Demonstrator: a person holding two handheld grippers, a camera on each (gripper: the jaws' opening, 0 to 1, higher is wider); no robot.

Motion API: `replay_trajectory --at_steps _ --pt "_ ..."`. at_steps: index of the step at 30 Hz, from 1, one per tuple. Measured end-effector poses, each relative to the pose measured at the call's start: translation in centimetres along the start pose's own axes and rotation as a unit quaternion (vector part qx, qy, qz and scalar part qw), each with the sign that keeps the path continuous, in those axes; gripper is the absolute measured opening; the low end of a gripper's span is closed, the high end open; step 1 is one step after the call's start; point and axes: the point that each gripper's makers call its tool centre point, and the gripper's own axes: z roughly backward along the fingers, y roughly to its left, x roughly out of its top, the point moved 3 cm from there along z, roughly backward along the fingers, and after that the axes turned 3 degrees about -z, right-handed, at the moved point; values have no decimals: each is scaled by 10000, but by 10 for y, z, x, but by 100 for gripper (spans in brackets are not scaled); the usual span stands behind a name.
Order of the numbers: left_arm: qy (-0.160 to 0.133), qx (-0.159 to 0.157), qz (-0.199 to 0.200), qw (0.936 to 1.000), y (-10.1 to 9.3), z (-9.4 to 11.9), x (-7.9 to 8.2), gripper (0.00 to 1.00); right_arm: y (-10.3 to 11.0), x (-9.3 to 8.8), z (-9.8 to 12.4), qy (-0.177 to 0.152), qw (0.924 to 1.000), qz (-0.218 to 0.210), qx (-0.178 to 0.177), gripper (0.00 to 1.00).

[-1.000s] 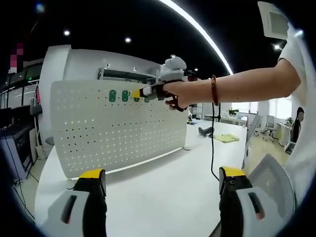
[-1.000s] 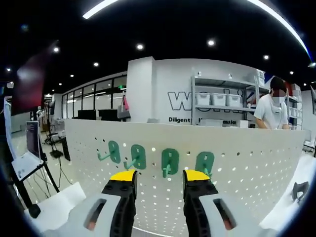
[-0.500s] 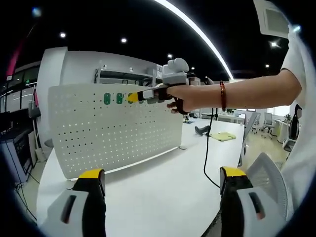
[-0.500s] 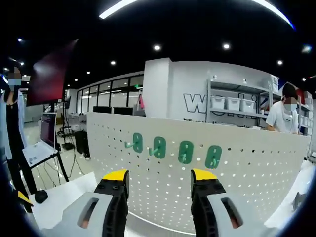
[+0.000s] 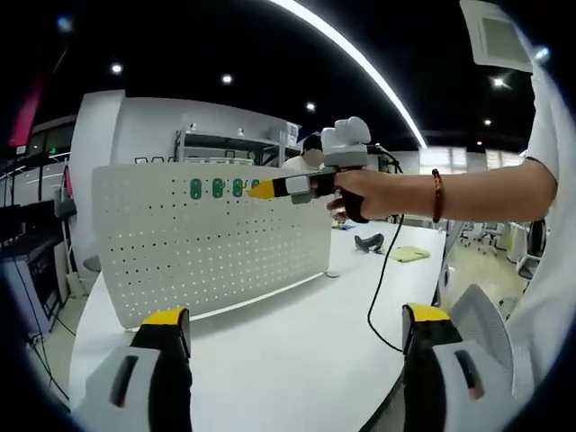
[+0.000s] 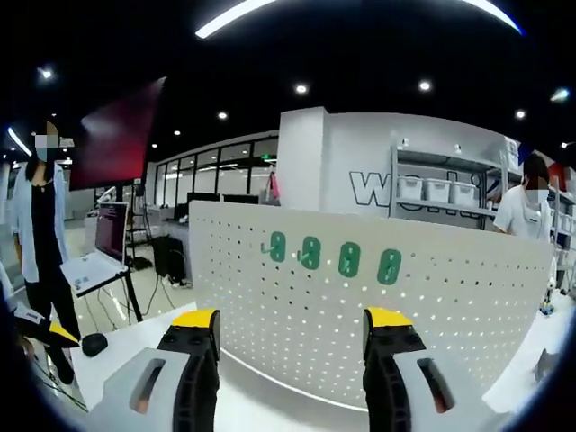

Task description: Insert the hook assembly into the mounting plate slot until the hook locks in place.

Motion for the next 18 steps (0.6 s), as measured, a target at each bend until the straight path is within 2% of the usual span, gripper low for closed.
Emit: replay_trajectory --at_steps 11,18 --pt "26 -81 -61 9999 -9 -1 5 100 9 -8 38 -48 9996 116 245 70" --pt "12 -180 -148 9997 -14 -2 12 100 8 -22 62 55 9993 30 356 72"
